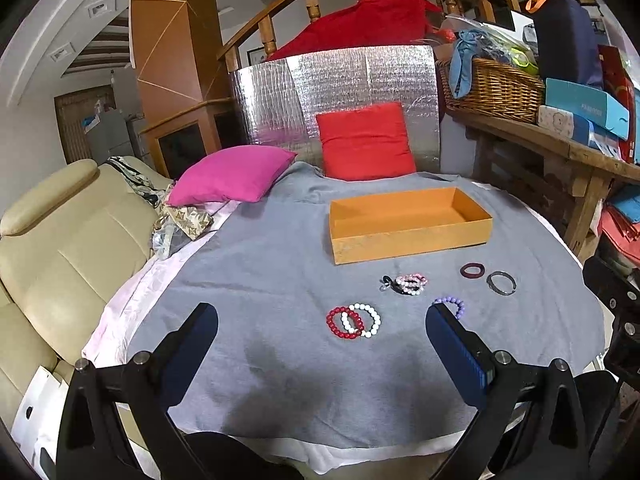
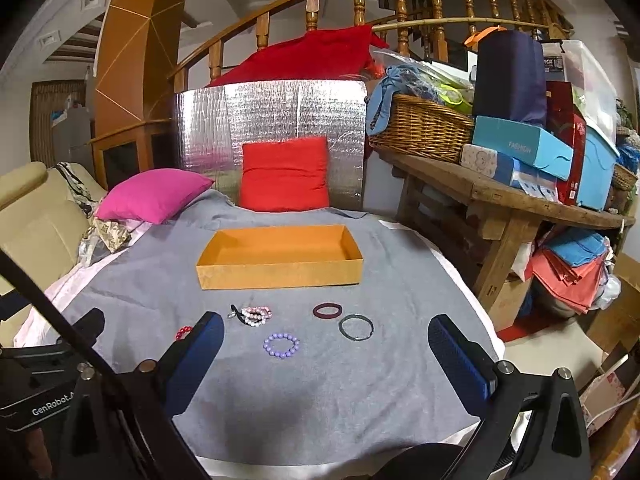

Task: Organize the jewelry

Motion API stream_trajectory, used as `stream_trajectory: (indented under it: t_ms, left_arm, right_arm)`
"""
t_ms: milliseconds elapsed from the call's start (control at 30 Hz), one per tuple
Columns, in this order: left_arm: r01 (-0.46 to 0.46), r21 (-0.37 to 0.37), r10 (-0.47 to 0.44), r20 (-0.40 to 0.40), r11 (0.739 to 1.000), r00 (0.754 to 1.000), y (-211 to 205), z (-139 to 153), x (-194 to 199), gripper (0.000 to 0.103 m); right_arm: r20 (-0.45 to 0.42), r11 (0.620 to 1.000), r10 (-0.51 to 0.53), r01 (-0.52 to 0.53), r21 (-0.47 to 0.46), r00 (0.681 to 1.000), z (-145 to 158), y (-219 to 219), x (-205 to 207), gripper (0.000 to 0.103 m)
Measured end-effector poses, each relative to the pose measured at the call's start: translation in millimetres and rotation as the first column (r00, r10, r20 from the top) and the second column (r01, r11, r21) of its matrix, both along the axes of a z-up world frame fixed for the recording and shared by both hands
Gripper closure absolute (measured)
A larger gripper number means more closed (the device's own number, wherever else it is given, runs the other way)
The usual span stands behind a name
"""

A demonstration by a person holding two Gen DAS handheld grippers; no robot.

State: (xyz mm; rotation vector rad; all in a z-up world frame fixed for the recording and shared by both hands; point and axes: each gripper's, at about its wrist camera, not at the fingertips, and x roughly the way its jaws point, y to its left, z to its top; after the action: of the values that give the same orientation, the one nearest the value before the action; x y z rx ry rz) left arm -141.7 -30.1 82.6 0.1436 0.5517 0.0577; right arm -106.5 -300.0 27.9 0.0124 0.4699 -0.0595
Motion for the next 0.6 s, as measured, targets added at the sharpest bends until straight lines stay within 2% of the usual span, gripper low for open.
stream_trajectory:
  t_ms: [600]
  left_arm:
    - [0.003, -0.004, -0.004, -0.024, 1.000, 1.000, -0.5, -9.8, 6.0, 0.000]
  right_arm:
    - [-0.025, 1.000, -0.009, 0.009, -0.014, 1.000, -9.1, 2.3, 7.2, 0.000]
